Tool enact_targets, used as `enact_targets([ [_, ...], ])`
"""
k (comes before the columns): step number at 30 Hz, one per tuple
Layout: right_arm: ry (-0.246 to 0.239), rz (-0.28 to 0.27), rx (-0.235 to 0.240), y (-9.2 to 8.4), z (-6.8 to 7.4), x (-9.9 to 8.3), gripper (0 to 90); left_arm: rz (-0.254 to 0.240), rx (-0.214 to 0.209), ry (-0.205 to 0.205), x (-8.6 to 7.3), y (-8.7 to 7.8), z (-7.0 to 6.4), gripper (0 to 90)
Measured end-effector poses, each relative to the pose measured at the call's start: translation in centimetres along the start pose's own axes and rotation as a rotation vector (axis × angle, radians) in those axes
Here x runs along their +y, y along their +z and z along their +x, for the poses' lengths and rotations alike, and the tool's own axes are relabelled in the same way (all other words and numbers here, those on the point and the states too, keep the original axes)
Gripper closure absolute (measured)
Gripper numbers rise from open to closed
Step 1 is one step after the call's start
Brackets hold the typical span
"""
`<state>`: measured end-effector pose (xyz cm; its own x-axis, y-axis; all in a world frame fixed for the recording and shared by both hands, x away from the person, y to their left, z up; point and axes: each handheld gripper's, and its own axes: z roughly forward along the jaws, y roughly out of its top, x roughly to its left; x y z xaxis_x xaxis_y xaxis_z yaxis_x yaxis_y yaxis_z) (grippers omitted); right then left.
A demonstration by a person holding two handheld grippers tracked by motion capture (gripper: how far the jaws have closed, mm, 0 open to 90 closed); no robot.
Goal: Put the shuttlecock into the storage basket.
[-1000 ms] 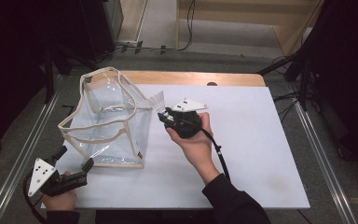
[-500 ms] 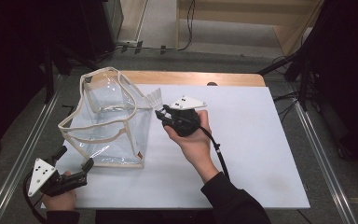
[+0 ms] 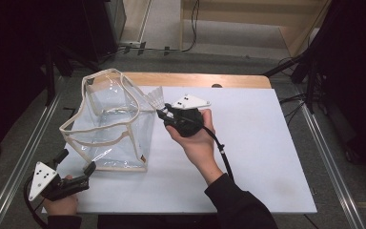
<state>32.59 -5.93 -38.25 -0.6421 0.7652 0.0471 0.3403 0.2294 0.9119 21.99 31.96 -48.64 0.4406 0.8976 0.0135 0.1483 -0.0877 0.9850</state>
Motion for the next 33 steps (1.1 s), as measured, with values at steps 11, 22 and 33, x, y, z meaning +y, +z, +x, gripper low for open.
enact_targets([
  [11, -0.012, -0.010, 0.001, -0.1, 0.2, 0.7, 63.3, 0.000, 0.000, 0.002, 0.0, 0.0, 0.0, 0.0],
  [22, -0.017, -0.017, 0.005, 0.0, 0.5, 1.2, 63.2, -0.001, 0.000, 0.000, 0.0, 0.0, 0.0, 0.0],
  [33, -0.031, -0.024, 0.014, 0.0, 0.9, 2.0, 63.3, -0.002, 0.000, -0.001, 0.0, 0.0, 0.0, 0.0],
])
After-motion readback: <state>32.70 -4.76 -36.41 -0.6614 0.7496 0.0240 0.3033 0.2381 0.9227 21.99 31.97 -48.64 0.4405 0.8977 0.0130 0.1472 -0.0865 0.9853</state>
